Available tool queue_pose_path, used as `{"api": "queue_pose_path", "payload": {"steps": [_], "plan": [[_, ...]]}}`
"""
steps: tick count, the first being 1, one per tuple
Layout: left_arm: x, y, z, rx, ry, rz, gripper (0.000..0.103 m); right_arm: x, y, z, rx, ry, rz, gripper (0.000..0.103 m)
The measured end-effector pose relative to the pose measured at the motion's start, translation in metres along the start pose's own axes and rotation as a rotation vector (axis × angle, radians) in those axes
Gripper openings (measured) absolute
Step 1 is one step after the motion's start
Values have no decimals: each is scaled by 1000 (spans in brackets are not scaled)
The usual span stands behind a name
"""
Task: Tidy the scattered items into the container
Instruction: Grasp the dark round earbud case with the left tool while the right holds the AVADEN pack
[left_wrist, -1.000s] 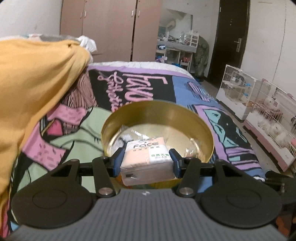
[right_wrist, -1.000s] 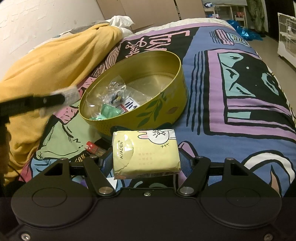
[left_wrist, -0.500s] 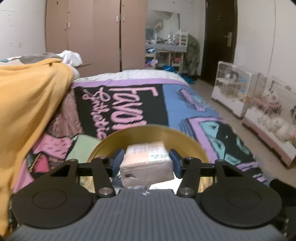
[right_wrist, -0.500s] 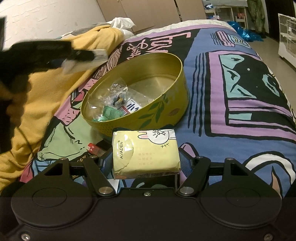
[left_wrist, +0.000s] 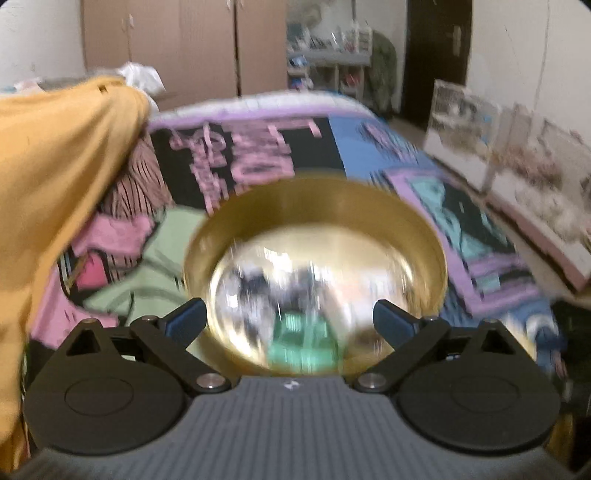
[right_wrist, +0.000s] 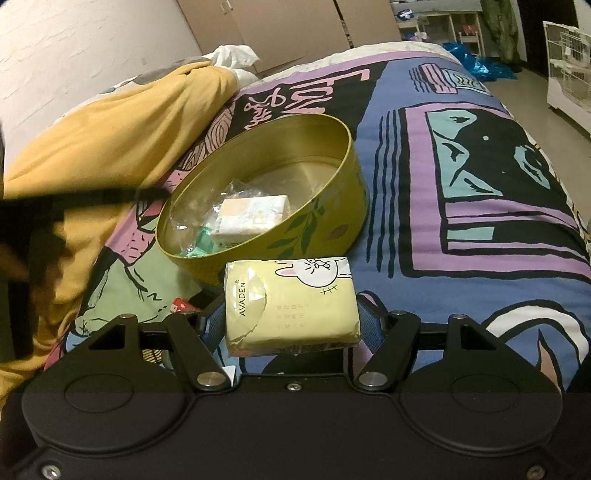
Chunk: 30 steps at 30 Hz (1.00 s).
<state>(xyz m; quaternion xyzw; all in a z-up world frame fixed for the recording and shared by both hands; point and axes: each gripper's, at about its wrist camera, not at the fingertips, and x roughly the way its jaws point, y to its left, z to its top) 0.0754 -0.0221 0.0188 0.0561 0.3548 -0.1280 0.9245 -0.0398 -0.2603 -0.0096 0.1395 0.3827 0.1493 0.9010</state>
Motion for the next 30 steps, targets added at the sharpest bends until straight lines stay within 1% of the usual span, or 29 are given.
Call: {"api": "queue_pose_path", "payload": {"steps": [2, 5, 8, 12, 15, 16, 18, 19, 21, 22, 23, 27, 30], "plan": [[2, 1, -16, 3, 46, -11, 99, 0, -2, 1, 11, -3, -2, 69], [7, 2, -38, -19, 117, -25, 96, 0, -4, 1, 21, -3, -2, 69], [14, -1, -57, -31, 176, -45, 96, 1, -3, 1, 18, 2, -7, 68], [25, -13, -73, -14, 224, -51, 96, 3, -1, 0, 10, 6, -9, 68], [35, -17, -82, -28, 254, -50, 96, 3, -1, 0, 9, 7, -9, 68], [38, -18, -86, -30, 265, -51, 95, 3, -1, 0, 9, 9, -9, 68], [42, -20, -92, -29, 284, -52, 87, 3, -1, 0, 8, 9, -10, 68], [43, -19, -96, -38, 291, -52, 80, 4, -2, 0, 7, 10, -10, 68], [41, -16, -103, -56, 275, -54, 79, 4, -1, 0, 6, 11, -11, 68], [39, -16, -106, -52, 263, -48, 70, 4, -1, 0, 5, 11, -11, 68], [37, -16, -107, -43, 254, -47, 63, 4, -1, 0, 2, 12, -13, 68], [30, -14, -108, -43, 245, -54, 63, 7, 0, -1, -9, 18, -21, 68], [21, -6, -111, -77, 230, -54, 63, 8, 0, -2, -14, 20, -25, 68]]}}
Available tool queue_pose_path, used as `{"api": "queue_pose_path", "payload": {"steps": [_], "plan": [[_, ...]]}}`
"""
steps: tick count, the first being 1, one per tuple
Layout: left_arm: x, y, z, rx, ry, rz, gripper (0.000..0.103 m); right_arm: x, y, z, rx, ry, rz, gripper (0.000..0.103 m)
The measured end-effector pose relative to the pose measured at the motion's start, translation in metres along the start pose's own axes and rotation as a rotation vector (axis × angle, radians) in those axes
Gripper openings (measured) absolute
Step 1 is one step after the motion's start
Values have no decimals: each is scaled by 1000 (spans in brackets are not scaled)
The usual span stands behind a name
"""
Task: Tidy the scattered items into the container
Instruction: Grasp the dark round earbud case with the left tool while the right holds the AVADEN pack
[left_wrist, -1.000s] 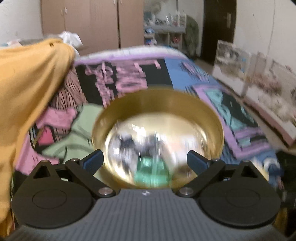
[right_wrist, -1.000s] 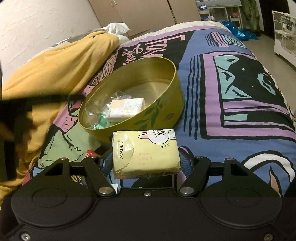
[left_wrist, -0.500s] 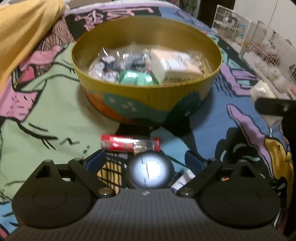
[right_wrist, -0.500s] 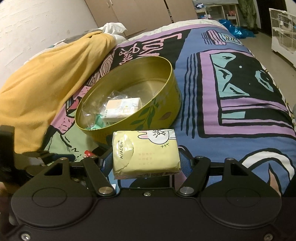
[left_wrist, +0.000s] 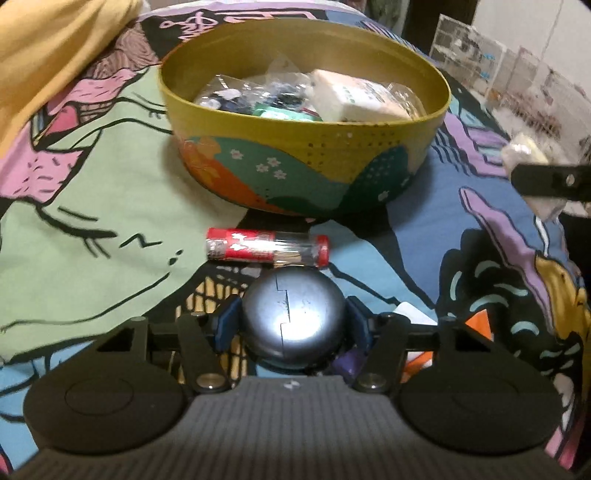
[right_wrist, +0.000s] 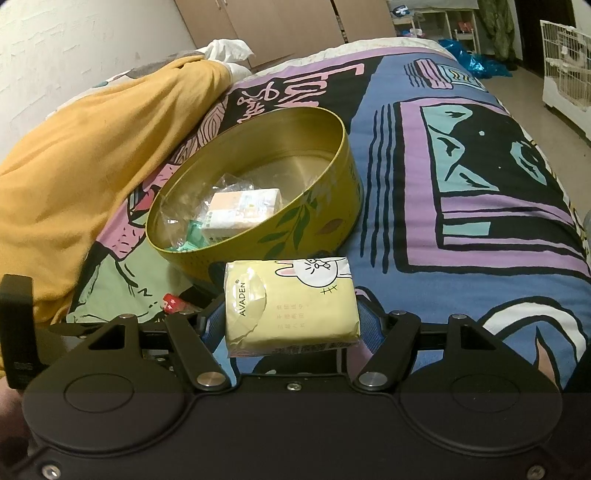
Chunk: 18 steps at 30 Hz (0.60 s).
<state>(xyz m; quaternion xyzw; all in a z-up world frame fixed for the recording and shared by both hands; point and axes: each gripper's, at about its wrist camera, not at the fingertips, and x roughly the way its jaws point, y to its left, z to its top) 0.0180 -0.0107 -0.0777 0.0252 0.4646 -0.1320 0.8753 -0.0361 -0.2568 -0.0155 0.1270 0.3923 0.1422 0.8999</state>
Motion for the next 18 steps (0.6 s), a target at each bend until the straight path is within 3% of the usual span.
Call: {"api": "queue_pose_path", "payload": {"steps": [14, 18], "plan": [[-36, 43, -21, -127, -122, 7, 63, 5, 6, -5, -43, 26, -41, 68], [-34, 58, -28, -218, -130, -9, 63, 5, 11, -8, -69, 25, -52, 68]]}}
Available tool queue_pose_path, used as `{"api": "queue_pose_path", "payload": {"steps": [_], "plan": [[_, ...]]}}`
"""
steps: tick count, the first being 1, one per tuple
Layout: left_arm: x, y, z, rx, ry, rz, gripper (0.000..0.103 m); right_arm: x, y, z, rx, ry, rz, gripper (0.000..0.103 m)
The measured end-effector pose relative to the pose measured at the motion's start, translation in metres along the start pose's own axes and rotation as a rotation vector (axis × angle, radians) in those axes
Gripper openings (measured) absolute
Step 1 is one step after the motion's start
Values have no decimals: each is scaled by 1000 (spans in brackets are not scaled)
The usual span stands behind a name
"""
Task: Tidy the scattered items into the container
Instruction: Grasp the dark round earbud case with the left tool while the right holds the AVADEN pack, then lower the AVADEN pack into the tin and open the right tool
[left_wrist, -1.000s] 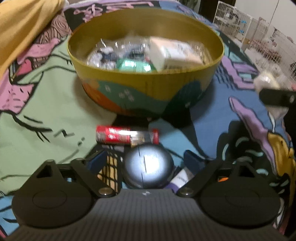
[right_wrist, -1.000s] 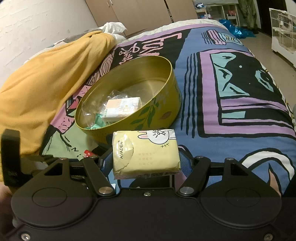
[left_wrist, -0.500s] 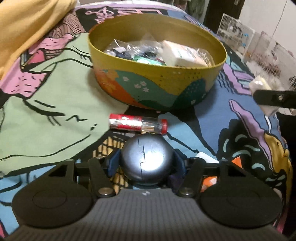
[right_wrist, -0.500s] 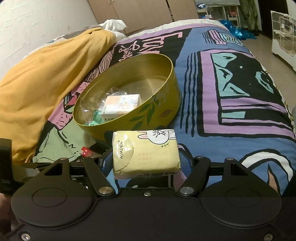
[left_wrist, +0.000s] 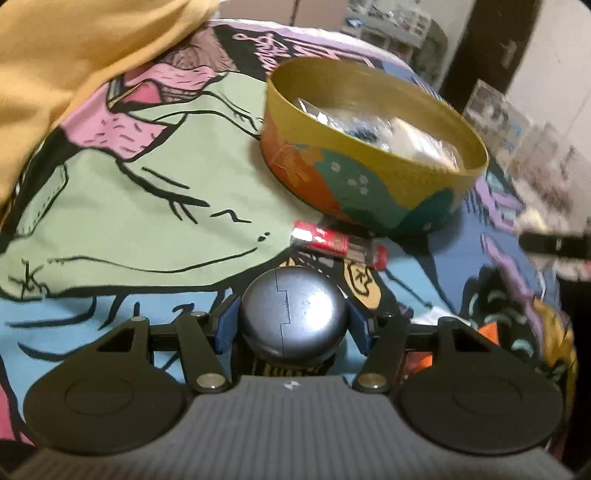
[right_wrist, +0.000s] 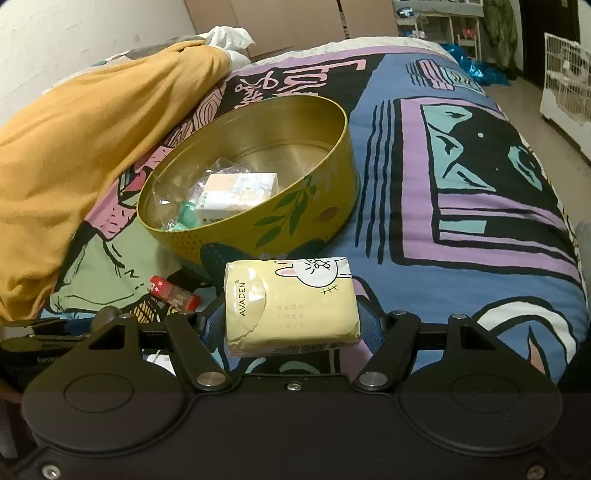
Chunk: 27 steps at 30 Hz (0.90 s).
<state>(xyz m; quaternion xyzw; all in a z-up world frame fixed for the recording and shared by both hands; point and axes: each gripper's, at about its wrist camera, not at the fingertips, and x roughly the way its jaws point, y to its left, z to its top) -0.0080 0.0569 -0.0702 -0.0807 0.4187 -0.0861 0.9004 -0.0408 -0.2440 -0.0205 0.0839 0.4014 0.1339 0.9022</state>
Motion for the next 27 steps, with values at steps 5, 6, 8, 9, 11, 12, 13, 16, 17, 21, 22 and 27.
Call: {"api": "queue_pose_path", "payload": {"steps": [5, 6, 8, 9, 11, 12, 13, 16, 17, 21, 22, 27], "plan": [[-2, 5, -1, -41, -38, -24, 63, 2, 5, -3, -23, 19, -26, 68], [-2, 5, -2, -45, -37, -31, 63, 2, 7, -3, -29, 23, -31, 68], [-2, 5, -2, -49, -47, -43, 63, 3, 10, -4, -38, 31, -41, 68], [-2, 5, -2, -52, -49, -47, 63, 3, 11, -4, -42, 36, -46, 68], [-1, 6, -2, -61, -47, -50, 63, 3, 13, -4, -43, 41, -51, 68], [-1, 7, -2, -65, -47, -52, 63, 3, 14, -4, -42, 45, -52, 68], [-1, 8, -2, -70, -48, -56, 63, 2, 15, -3, -41, 50, -54, 68], [-2, 9, -1, -81, -56, -69, 63, -1, 22, 4, -59, 45, -60, 68], [-2, 9, -1, -81, -57, -71, 63, -2, 25, 9, -71, 38, -61, 68], [-2, 8, -1, -81, -59, -80, 63, -11, 41, 33, -105, 0, -52, 68], [-3, 9, -1, -82, -61, -83, 63, -12, 44, 39, -108, -8, -48, 68], [-5, 10, -1, -94, -71, -93, 63, -16, 63, 75, -124, -51, -25, 68]]}}
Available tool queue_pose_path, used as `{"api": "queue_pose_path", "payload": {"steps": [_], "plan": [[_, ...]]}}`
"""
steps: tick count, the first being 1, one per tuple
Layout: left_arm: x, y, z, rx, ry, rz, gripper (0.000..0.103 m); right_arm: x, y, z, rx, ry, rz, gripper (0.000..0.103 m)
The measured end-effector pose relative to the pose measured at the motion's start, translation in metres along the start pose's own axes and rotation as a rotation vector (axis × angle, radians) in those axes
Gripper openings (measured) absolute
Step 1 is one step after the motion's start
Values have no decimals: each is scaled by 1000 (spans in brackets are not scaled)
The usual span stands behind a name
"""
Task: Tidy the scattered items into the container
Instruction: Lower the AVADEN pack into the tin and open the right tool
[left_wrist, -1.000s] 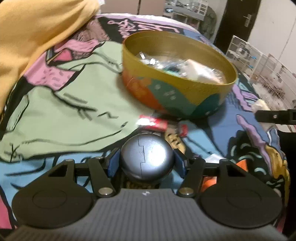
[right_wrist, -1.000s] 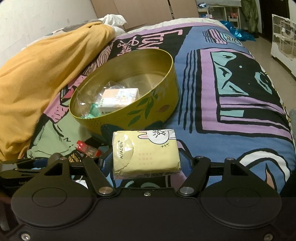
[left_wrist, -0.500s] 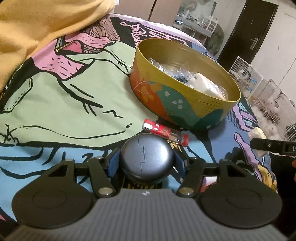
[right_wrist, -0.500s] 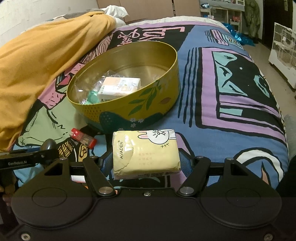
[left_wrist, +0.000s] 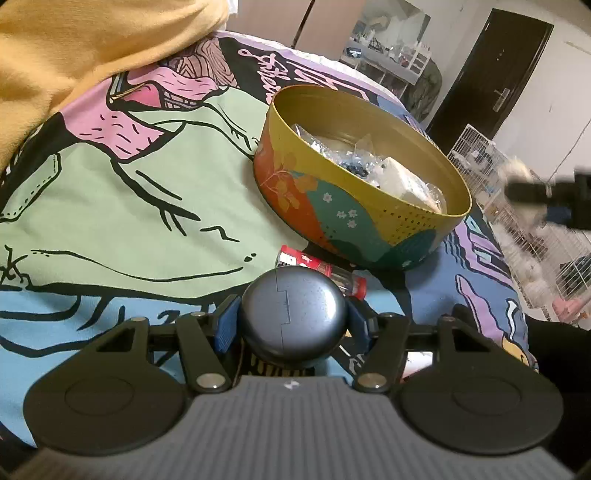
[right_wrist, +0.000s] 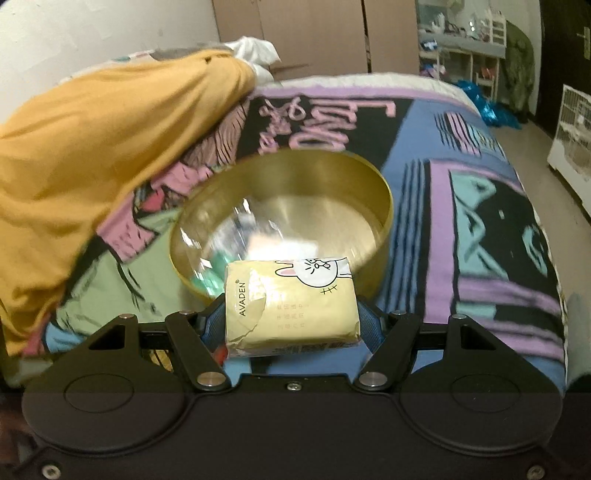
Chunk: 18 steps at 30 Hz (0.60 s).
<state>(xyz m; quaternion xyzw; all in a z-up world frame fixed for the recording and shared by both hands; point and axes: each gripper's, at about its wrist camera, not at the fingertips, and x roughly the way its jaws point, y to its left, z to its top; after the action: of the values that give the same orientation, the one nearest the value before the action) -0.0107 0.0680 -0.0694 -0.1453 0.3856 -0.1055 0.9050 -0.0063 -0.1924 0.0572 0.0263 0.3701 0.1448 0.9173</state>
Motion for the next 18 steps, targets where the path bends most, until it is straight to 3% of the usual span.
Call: {"api": "queue_pose_path", "payload": {"steps": [18], "plan": [[1, 6, 2, -39, 3, -23, 63, 44, 46, 83, -42, 8, -31, 70]]}}
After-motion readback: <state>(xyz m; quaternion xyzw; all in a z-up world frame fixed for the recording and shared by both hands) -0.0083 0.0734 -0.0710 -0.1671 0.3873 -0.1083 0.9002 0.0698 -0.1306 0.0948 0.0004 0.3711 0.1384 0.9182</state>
